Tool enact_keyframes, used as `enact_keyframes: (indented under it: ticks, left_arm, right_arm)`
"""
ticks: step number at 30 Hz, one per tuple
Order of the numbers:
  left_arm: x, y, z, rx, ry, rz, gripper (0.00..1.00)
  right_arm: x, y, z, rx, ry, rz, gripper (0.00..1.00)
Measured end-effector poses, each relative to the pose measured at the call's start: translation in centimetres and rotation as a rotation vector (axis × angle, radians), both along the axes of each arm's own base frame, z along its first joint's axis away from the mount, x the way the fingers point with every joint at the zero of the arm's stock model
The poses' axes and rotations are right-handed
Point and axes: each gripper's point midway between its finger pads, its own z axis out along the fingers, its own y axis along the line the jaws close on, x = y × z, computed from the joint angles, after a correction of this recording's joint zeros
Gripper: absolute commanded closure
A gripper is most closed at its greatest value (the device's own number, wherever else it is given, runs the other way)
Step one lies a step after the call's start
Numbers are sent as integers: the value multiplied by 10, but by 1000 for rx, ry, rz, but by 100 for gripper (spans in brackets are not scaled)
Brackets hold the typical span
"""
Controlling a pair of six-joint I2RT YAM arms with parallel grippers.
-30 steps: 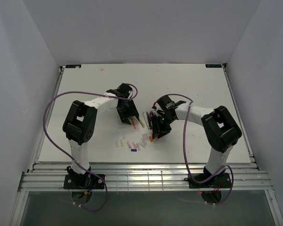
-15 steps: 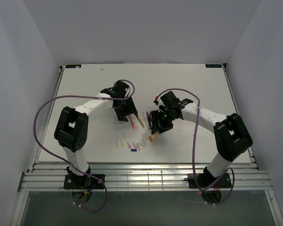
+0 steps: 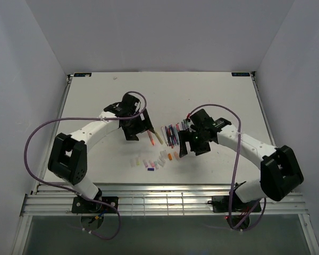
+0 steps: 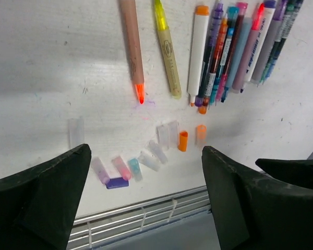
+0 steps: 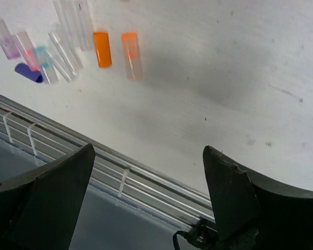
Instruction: Open the pen caps
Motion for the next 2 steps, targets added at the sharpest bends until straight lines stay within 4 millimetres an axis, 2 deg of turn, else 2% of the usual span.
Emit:
enact_keyframes:
  ticks: [2]
  left_arm:
    - [-6, 2, 10, -21, -23, 3, 2]
  right_arm:
    - [-12, -10, 3, 2, -8, -13, 10]
